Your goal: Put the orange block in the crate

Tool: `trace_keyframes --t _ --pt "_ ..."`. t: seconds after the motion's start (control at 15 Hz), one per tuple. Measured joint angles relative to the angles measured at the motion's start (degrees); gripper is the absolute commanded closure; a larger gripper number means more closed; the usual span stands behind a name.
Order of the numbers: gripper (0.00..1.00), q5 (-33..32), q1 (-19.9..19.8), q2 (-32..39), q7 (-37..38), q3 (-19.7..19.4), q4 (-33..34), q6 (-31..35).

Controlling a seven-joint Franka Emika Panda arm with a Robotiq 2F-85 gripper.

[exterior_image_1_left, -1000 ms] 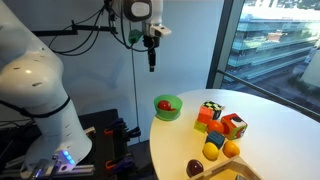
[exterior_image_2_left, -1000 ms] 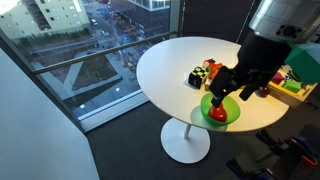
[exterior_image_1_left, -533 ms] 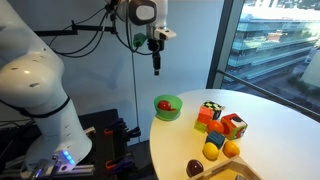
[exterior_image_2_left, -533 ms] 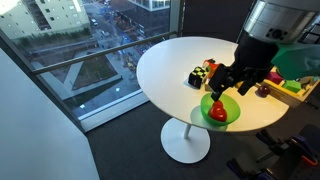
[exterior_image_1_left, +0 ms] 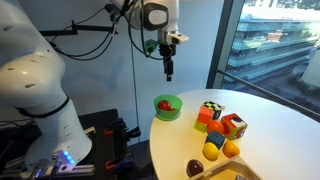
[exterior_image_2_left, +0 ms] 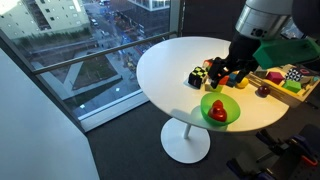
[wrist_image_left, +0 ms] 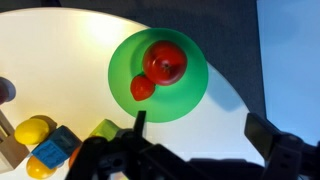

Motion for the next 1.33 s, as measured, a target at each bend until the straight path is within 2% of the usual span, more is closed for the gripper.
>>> trace_keyframes --t 0.4,0.93,1.33 --pt "0.0 -5.41 -1.91 5.93 1.76 -3.5 4.28 -0.8" --pt "0.0 -9.34 -2.68 12.95 12.27 -8.7 10.54 -6.32" --pt "0.0 -10.81 -2.67 17.69 17.52 -11.94 13.68 -7.13"
